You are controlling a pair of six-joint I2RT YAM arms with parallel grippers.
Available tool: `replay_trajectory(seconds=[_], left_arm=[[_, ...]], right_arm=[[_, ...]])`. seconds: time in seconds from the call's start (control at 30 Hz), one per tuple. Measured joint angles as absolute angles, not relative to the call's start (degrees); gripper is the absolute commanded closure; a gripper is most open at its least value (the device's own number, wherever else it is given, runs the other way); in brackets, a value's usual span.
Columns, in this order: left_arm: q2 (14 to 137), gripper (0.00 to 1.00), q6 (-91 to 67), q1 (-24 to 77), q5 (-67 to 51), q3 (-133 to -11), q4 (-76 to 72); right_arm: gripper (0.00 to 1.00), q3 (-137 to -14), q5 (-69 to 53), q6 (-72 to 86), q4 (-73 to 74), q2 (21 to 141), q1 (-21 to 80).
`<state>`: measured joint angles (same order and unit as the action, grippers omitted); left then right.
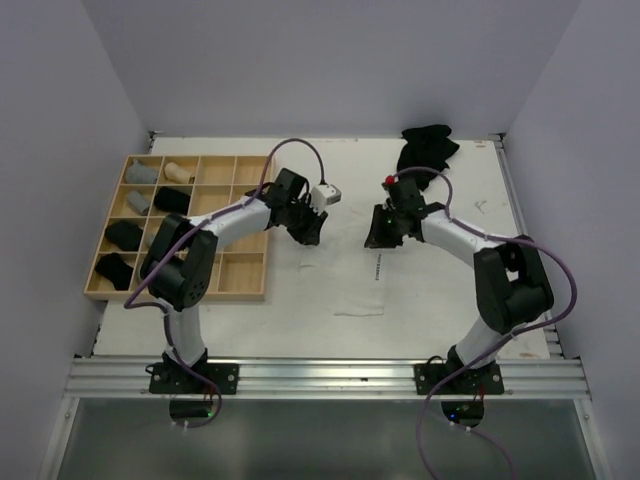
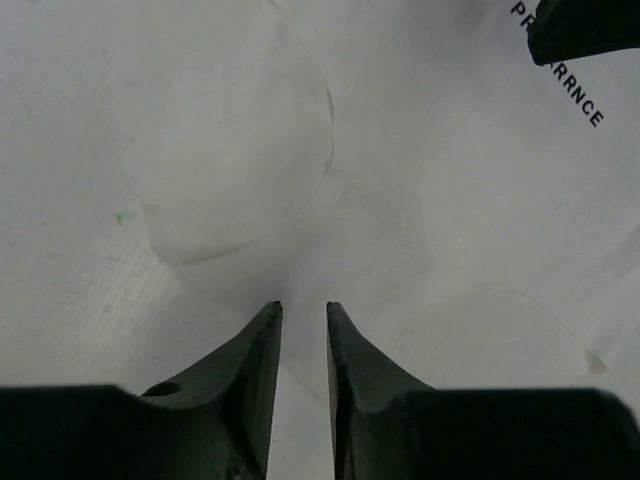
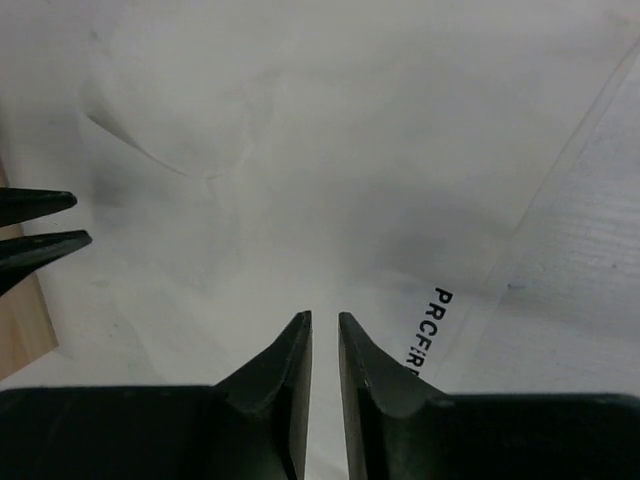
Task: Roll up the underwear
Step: Fold the underwear
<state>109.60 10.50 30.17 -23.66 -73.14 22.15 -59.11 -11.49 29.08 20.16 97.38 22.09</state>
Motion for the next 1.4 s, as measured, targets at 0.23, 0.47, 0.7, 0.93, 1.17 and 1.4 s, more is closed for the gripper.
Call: replay_trajectory(seconds=[0.23, 0.47, 0.7, 0.93, 1.17, 1.4], left_arm=[[109.9, 0.54, 14.5, 30.0, -23.9, -85.2, 22.2], [119.3, 0.52, 16.3, 29.5, -25.4, -97.0, 22.0], [127.7, 0.56, 16.1, 28.6, -25.5, -101.4, 24.8], [127.5, 0.56, 16.1, 25.4, -25.2, -96.4, 26.0], [127.3, 0.54, 16.2, 24.4, -25.9, -95.8, 26.3], [127.5, 0.54, 16.3, 25.1, -26.8, -98.3, 27.4]], right_arm=[[0.6, -68.0, -11.5, 26.4, 19.9, 96.6, 14.4], [0.57, -78.7, -10.7, 21.4, 20.0, 107.4, 11.8], [0.58, -82.4, -10.8, 15.4, 22.7, 115.7, 12.4], [0.62, -85.5, -11.6, 9.6, 24.1, 118.8, 12.4], [0.62, -85.9, -13.0, 6.4, 24.9, 119.9, 12.4], [0.62, -85.8, -13.2, 3.9, 25.4, 119.9, 12.7]])
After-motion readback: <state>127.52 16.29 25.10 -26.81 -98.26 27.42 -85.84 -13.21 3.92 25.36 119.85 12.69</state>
